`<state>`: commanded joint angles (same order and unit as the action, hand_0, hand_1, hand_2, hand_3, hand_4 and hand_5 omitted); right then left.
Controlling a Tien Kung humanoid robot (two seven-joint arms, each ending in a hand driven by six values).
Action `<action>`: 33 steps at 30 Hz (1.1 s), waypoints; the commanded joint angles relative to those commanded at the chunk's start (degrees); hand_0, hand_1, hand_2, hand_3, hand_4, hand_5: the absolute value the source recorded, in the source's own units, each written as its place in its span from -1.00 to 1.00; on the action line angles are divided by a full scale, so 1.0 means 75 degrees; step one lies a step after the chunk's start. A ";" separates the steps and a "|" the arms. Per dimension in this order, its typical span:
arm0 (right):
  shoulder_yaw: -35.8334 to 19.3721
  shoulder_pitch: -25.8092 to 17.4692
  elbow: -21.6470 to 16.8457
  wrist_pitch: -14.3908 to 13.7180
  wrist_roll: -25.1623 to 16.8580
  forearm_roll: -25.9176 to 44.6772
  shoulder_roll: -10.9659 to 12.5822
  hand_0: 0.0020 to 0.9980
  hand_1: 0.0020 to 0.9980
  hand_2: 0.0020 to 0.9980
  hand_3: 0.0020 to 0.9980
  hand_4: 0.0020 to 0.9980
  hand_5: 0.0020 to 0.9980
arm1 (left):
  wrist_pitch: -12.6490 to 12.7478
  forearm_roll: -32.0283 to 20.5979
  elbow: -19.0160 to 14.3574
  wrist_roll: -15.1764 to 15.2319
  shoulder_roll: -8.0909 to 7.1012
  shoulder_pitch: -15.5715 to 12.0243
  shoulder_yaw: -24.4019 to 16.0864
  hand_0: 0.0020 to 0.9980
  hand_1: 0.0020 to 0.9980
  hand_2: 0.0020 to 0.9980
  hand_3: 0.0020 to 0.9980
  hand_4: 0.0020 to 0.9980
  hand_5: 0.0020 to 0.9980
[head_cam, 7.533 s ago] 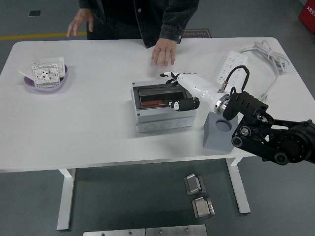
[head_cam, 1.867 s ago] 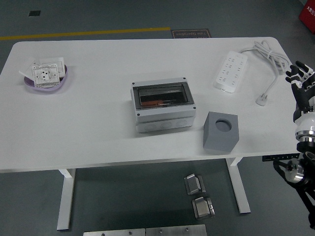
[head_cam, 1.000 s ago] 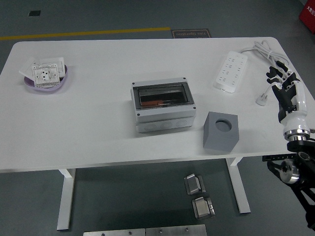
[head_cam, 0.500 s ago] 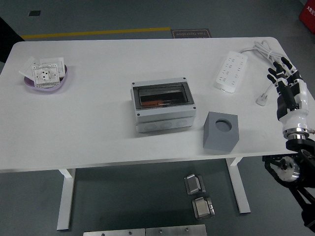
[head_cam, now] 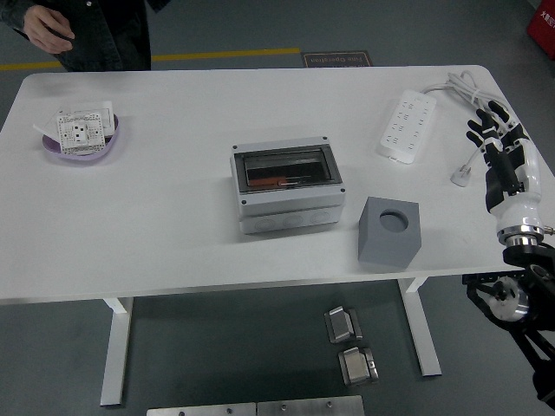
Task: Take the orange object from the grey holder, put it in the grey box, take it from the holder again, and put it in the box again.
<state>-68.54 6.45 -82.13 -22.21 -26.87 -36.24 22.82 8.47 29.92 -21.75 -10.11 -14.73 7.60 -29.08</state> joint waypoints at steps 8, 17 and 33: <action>-0.0078 -0.0040 -0.0043 -0.0049 0.0055 -0.0228 0.0011 0.58 0.44 0.48 0.46 0.33 -0.20 | 0.0010 -0.0015 0.0026 -0.0024 0.0005 0.0050 0.0129 0.32 0.31 0.22 0.29 0.26 -0.14; -0.0215 -0.0043 -0.0052 -0.0155 0.0091 -0.0439 0.0032 0.59 0.44 0.48 0.45 0.31 -0.21 | 0.0016 0.0020 0.0012 -0.0049 -0.0013 0.0120 0.0263 0.32 0.31 0.22 0.29 0.25 -0.14; -0.0152 -0.0111 -0.0020 -0.0255 0.0091 -0.0494 0.0105 0.59 0.42 0.48 0.44 0.28 -0.24 | 0.0037 -0.0024 0.0045 -0.0104 -0.0061 0.0112 0.0481 0.32 0.32 0.22 0.29 0.25 -0.14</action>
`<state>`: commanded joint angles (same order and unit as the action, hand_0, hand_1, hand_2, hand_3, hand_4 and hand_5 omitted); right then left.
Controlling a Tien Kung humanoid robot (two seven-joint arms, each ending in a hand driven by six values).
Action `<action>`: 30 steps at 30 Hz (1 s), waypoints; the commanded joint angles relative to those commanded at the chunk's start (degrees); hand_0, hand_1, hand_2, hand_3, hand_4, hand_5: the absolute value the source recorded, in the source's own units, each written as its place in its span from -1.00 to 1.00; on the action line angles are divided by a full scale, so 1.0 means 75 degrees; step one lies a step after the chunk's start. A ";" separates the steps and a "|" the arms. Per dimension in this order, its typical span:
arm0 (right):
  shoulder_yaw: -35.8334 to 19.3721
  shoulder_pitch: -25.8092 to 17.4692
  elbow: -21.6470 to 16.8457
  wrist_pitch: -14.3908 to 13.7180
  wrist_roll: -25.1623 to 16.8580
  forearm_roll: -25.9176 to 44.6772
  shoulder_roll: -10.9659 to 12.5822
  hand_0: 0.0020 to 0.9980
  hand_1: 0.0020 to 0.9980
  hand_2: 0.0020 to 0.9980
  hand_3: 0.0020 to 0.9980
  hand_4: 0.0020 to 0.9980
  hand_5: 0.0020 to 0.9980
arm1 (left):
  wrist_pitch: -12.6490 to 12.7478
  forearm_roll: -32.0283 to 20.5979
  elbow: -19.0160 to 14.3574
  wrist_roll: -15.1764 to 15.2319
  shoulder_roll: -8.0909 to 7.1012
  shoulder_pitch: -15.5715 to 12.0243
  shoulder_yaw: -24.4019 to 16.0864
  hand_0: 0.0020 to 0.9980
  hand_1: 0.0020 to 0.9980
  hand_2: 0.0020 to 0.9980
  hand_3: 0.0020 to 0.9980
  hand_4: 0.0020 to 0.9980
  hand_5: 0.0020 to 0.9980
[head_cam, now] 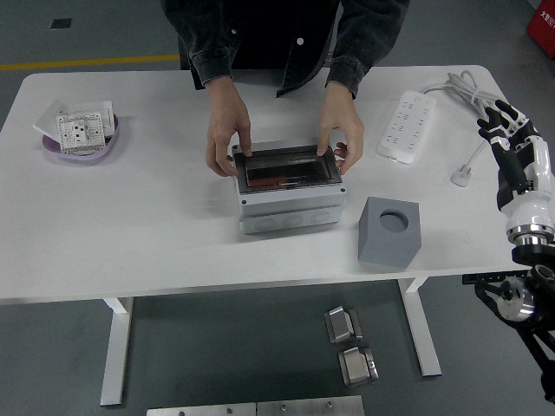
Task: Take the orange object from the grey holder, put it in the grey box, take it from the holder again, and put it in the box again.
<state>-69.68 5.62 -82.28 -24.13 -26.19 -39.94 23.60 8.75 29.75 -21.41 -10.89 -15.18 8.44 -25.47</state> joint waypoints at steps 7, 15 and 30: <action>0.0152 0.0078 0.0026 -0.0092 0.0058 -0.0154 -0.0007 0.59 0.42 0.48 0.44 0.28 -0.24 | 0.0001 0.0045 -0.0046 -0.0006 -0.0010 -0.0034 -0.0002 0.32 0.32 0.22 0.29 0.25 -0.14; 0.0183 0.0036 0.0042 -0.0099 0.0058 -0.0182 -0.0015 0.59 0.42 0.48 0.45 0.28 -0.24 | 0.0005 0.0053 -0.0053 0.0002 -0.0035 -0.0032 -0.0035 0.32 0.32 0.23 0.29 0.25 -0.14; 0.0136 -0.0035 0.0057 -0.0102 0.0042 -0.0189 -0.0022 0.59 0.42 0.48 0.46 0.27 -0.25 | 0.0002 0.0061 -0.0047 -0.0004 0.0111 -0.0134 -0.0098 0.32 0.32 0.23 0.29 0.26 -0.14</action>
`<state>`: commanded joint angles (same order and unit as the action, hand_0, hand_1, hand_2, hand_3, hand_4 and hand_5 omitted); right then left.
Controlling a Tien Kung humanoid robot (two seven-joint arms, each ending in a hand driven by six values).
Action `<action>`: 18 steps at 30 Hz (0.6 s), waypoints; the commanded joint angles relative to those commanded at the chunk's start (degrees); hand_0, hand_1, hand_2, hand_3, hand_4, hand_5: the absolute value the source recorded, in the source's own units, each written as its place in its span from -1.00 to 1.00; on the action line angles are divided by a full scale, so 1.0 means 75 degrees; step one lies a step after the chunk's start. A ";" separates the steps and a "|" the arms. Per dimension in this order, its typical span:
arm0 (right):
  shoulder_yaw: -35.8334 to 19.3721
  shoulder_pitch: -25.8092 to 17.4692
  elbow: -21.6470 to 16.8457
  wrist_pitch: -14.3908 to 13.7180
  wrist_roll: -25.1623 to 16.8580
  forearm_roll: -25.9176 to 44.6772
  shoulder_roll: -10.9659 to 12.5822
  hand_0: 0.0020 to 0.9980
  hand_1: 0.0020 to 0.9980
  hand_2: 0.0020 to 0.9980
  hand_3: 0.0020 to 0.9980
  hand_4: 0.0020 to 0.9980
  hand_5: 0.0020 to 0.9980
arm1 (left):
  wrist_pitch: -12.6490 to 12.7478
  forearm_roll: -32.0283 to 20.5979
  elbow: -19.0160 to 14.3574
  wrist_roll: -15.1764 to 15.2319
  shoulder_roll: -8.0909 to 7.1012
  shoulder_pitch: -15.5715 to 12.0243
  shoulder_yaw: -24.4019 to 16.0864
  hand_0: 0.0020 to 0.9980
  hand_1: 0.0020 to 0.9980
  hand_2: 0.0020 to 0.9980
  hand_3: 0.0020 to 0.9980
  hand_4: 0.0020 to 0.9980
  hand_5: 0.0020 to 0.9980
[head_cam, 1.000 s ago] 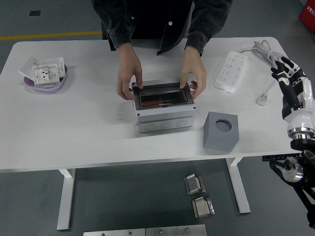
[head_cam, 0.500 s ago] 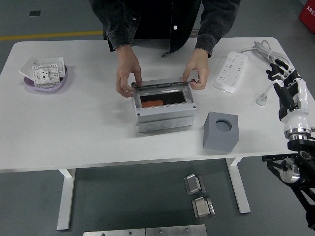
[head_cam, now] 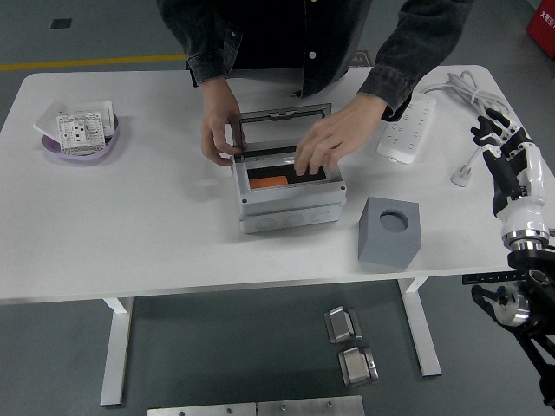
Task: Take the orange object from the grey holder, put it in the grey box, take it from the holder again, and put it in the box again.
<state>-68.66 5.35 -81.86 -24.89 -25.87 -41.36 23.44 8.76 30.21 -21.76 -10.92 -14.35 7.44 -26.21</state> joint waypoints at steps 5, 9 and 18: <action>-0.0001 0.0005 0.0009 -0.0002 -0.0005 -0.0002 -0.0017 0.59 0.42 0.48 0.46 0.27 -0.25 | 0.0003 -0.0033 0.0016 0.0001 -0.0010 0.0001 0.0025 0.32 0.32 0.23 0.29 0.26 -0.14; 0.0006 0.0007 0.0010 -0.0013 0.0006 -0.0020 -0.0012 0.59 0.42 0.48 0.46 0.28 -0.25 | 0.0003 -0.0071 0.0040 0.0000 0.0005 0.0002 0.0065 0.32 0.32 0.23 0.29 0.26 -0.14; -0.0002 -0.0018 0.0011 -0.0031 0.0032 -0.0050 0.0000 0.59 0.42 0.49 0.47 0.28 -0.26 | 0.0003 -0.0037 0.0031 0.0000 0.0049 -0.0034 0.0010 0.32 0.32 0.23 0.29 0.26 -0.14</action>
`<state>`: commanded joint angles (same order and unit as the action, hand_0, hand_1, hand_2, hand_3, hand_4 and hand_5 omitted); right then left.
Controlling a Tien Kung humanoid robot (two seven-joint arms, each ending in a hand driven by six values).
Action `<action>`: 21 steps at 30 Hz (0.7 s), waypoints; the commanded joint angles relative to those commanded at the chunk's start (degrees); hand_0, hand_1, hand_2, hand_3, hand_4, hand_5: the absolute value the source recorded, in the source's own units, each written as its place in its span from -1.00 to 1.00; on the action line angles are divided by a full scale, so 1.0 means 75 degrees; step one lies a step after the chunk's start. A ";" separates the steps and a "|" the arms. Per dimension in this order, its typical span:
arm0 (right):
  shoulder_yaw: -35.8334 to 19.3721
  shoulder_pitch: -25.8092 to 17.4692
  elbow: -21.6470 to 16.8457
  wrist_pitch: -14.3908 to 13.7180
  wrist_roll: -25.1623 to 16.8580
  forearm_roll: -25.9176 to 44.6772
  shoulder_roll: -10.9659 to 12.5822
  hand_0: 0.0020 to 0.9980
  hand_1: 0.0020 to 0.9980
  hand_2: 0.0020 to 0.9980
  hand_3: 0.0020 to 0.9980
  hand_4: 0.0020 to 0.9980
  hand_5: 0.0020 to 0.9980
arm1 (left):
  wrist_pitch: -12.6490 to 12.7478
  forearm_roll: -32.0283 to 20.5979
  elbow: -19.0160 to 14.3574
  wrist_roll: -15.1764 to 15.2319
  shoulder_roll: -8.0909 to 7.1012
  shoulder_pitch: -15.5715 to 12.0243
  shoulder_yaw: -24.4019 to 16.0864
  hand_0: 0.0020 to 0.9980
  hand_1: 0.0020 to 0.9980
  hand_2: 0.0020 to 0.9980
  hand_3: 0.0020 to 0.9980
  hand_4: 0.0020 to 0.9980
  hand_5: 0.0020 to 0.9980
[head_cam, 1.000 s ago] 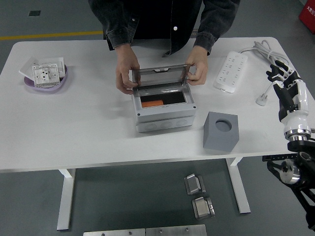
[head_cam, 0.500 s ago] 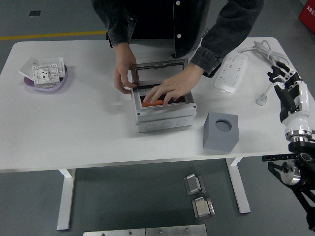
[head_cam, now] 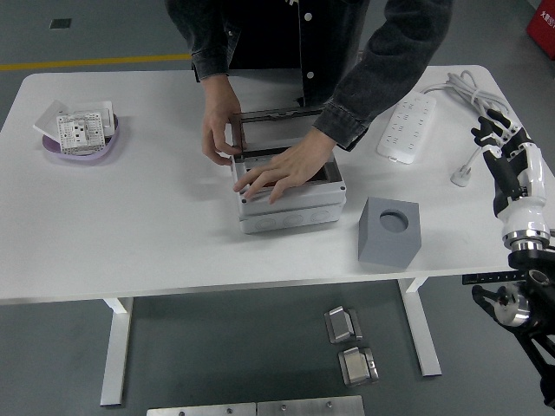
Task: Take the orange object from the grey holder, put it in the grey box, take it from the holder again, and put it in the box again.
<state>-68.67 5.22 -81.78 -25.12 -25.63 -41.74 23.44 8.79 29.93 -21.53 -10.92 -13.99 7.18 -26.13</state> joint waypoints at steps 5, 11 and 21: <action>-0.0009 -0.0011 -0.0004 -0.0007 0.0010 -0.0011 -0.0022 0.59 0.42 0.49 0.47 0.28 -0.26 | 0.0002 -0.0053 0.0025 -0.0001 -0.0005 -0.0025 0.0037 0.32 0.32 0.23 0.29 0.26 -0.14; 0.0004 -0.0018 -0.0004 -0.0011 0.0008 -0.0012 -0.0043 0.59 0.42 0.49 0.47 0.27 -0.27 | 0.0005 -0.0085 0.0044 -0.0001 -0.0015 -0.0038 0.0055 0.32 0.32 0.23 0.29 0.26 -0.14; 0.0008 0.0003 0.0029 -0.0010 -0.0019 0.0013 -0.0035 0.59 0.42 0.49 0.47 0.27 -0.27 | 0.0003 -0.0042 0.0023 -0.0001 0.0024 -0.0037 0.0002 0.32 0.32 0.23 0.29 0.26 -0.14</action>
<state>-68.62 5.24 -81.56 -25.20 -25.78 -41.64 23.17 8.81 29.61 -21.35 -10.93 -13.81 6.90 -26.11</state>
